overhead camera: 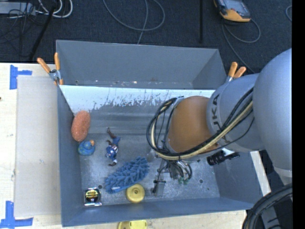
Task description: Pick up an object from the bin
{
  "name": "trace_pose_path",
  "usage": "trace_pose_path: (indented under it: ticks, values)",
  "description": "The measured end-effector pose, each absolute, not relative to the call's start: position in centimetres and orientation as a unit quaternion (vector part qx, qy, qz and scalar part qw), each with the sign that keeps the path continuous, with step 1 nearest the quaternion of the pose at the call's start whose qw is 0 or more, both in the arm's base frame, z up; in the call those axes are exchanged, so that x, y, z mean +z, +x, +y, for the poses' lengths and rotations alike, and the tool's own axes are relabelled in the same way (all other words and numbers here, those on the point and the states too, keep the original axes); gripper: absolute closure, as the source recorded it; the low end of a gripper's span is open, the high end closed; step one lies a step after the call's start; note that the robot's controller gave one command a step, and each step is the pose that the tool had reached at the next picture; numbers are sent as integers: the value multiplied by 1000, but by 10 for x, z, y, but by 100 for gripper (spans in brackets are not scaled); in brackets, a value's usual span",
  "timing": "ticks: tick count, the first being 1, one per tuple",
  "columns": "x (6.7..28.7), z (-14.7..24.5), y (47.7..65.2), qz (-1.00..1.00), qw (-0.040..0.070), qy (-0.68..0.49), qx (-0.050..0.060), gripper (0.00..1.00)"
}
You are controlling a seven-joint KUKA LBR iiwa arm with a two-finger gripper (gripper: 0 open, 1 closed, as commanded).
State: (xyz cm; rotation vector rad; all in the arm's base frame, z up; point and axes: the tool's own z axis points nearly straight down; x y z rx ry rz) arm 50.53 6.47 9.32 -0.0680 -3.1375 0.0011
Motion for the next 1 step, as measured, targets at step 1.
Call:
trace_pose_path:
  ticks: [1]
  values:
    - [79,80,539,-1000,0,-12,0,0]
